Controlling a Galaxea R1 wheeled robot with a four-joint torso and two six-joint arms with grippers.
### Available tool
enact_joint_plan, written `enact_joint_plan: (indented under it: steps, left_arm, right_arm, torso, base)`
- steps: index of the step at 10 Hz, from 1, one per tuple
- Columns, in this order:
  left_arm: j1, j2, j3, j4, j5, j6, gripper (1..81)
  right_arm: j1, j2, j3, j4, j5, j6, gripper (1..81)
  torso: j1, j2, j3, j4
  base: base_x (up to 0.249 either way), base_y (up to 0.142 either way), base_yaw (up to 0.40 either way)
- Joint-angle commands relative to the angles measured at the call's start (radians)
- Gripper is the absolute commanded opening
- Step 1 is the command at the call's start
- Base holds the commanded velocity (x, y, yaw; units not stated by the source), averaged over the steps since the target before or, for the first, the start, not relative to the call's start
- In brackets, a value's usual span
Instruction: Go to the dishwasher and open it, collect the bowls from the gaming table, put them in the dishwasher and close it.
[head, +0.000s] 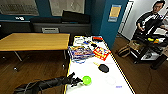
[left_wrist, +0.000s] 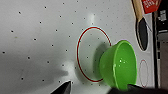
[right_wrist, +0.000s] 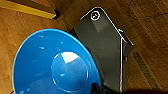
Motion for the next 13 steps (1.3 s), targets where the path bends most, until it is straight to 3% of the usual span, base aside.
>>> enact_joint_plan:
  steps: [1, 7, 13]
  left_arm:
    - [-0.157, 0.006, 0.019, 0.000, 0.035, -0.002, 81.1]
    - [-0.182, 0.038, 0.004, -0.003, 0.024, -0.016, 81.1]
    - [-0.193, 0.142, -0.091, 0.008, 0.033, -0.012, 81.1]
  right_arm:
    - [0.035, -0.043, 0.009, -0.020, -0.057, 0.001, 1.0]
    - [0.034, -0.043, 0.006, -0.020, -0.058, -0.001, 1.0]
    - [0.031, -0.042, 0.002, -0.018, -0.057, -0.001, 1.0]
  torso:
    - [0.000, 0.000, 0.000, 0.000]
    - [0.000, 0.000, 0.000, 0.000]
    - [0.000, 0.000, 0.000, 0.000]
  base:
    - [0.000, 0.000, 0.000]
    - [0.000, 0.000, 0.000]
    - [0.000, 0.000, 0.000]
